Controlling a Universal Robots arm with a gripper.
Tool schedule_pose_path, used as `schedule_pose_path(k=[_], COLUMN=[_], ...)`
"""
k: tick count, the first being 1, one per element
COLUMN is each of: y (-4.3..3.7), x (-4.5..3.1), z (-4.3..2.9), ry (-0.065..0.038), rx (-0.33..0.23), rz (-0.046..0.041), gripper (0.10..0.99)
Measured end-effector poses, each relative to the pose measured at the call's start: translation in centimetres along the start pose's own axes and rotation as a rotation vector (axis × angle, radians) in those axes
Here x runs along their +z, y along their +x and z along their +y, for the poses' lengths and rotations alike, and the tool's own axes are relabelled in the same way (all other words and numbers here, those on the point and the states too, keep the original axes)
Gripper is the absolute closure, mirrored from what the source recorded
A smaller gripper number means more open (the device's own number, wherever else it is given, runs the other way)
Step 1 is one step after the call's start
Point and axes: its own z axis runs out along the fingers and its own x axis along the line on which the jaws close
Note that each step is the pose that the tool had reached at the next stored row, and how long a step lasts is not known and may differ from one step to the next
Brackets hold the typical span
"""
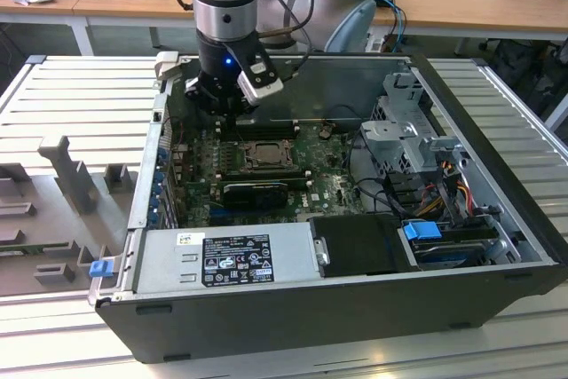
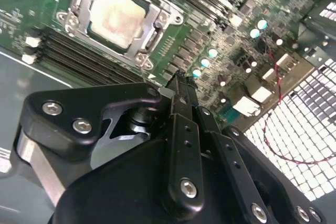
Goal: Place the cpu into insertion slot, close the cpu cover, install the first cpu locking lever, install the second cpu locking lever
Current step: 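Install the first cpu locking lever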
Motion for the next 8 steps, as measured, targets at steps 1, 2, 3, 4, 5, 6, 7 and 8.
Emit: schedule_pose_path(k=[1,2,3,4,5,6,7,8], y=[0.27,0.41,0.49,0.58,0.64,0.73,0.76,0.78], x=[0.08,0.12,0.14,0.19,0.23,0.29,0.31,0.34], z=[0.14,0.22,0.29,0.41,0.49,0.63,0.71,0.76], ry=[0.000,0.000,0.000,0.000,0.000,0.000,0.000,0.000], rx=[0.000,0.000,0.000,-0.001,-0.001,-0.001,-0.001,-0.001], rz=[0.0002,0.0001,0.0001,0.0001,0.0002,0.0001,0.0001,0.0002], gripper=[0.980,0.980,0.980,0.980,0.980,0.980,0.980,0.980])
